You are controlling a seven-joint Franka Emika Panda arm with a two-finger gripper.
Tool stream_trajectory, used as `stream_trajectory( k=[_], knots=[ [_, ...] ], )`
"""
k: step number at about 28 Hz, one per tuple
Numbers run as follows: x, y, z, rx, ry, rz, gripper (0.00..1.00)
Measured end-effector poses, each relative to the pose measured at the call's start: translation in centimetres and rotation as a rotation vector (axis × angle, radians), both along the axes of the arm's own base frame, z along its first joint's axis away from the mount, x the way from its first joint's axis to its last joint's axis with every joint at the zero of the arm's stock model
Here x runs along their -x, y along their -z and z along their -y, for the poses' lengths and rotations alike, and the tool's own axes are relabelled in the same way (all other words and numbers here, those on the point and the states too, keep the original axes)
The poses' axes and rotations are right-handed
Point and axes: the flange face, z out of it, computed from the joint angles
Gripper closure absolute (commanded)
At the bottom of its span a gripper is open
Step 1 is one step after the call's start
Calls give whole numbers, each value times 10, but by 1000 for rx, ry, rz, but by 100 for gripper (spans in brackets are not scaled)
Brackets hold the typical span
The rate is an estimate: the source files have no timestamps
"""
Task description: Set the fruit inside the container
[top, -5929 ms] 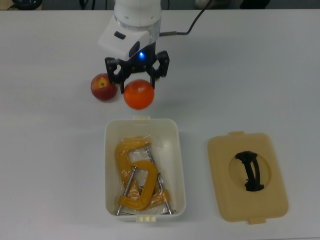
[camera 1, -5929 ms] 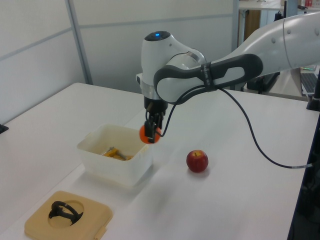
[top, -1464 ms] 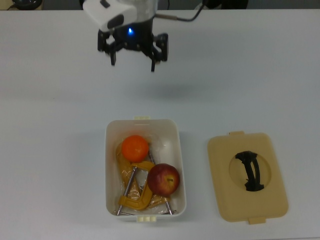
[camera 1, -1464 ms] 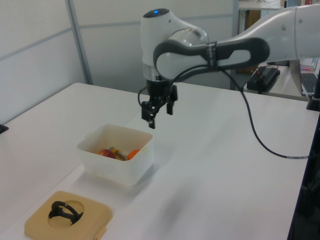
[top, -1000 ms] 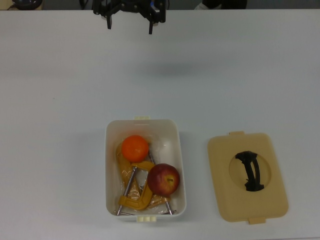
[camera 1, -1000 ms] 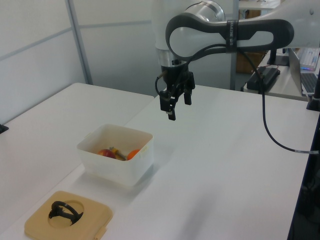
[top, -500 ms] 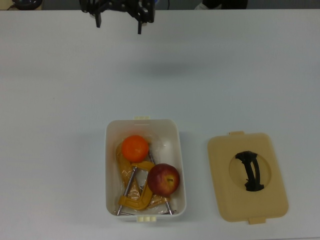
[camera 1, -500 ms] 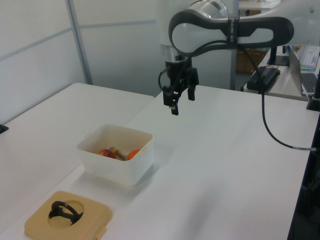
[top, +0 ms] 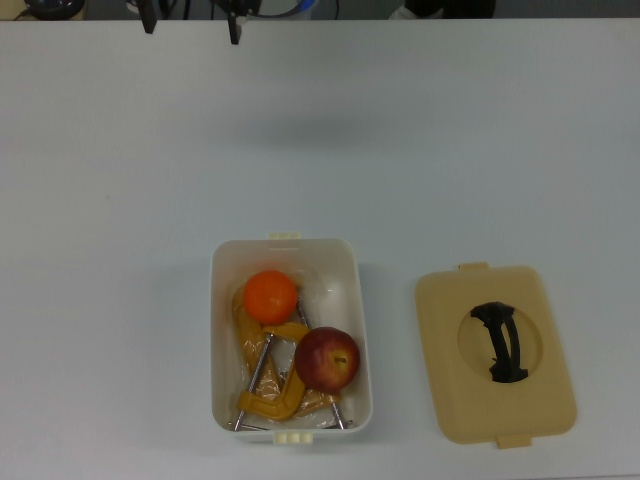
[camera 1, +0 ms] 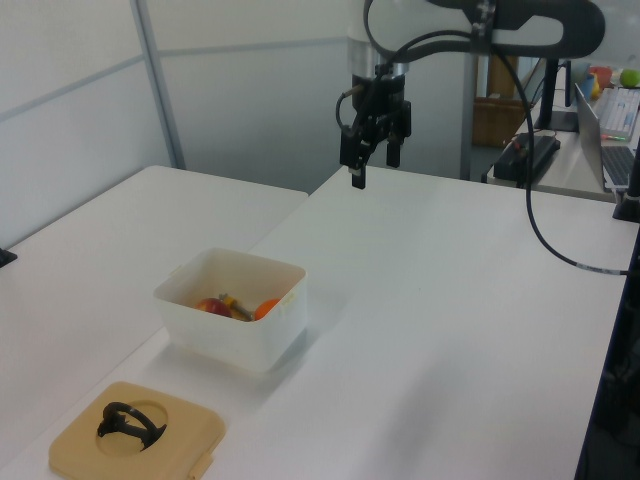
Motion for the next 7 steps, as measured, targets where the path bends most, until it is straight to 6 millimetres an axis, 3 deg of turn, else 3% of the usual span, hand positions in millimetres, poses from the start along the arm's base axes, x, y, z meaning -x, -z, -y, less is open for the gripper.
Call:
stream_trajectory(
  k=[7],
  knots=[
    [3, -6, -5, -8, -15, 12, 0]
  ],
)
